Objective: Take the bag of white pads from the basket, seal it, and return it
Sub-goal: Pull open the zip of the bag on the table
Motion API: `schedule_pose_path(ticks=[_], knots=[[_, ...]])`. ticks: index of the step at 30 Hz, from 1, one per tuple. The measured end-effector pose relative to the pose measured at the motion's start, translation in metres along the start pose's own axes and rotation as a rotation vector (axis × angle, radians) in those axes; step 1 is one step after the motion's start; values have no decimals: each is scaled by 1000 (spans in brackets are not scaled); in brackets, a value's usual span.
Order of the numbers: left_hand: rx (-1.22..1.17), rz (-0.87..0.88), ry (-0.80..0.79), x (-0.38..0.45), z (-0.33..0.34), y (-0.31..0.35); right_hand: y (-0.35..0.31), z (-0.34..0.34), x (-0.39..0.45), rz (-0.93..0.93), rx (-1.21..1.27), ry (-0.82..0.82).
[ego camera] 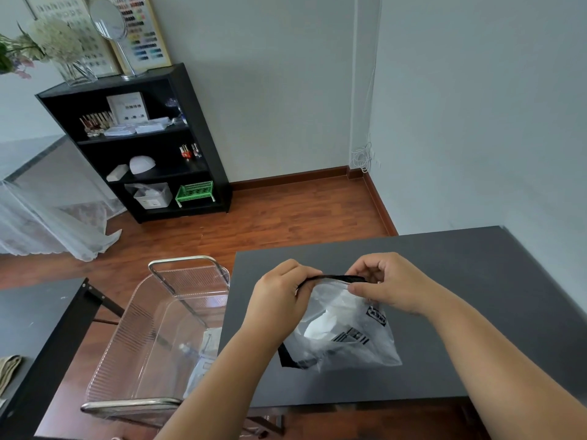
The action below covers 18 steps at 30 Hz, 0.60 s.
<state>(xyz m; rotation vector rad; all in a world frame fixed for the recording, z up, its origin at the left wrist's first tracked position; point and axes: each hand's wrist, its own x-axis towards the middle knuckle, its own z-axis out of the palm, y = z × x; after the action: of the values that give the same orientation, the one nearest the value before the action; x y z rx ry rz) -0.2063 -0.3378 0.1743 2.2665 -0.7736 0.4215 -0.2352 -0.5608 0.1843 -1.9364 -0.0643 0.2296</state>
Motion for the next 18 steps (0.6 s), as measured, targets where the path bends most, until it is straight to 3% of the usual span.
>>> schedule_pose_path(ticks=[6,10,14,18], knots=[[-67,17,-56,-2,4,3,-6,11,4,-143,-257,220],[-56,58,3,0,9,8,-5,23,6,-249,-300,248],[18,64,115,4,4,2,0,10,7,-98,56,112],[53,67,151,2,1,-1,5,-3,4,-18,55,-29]])
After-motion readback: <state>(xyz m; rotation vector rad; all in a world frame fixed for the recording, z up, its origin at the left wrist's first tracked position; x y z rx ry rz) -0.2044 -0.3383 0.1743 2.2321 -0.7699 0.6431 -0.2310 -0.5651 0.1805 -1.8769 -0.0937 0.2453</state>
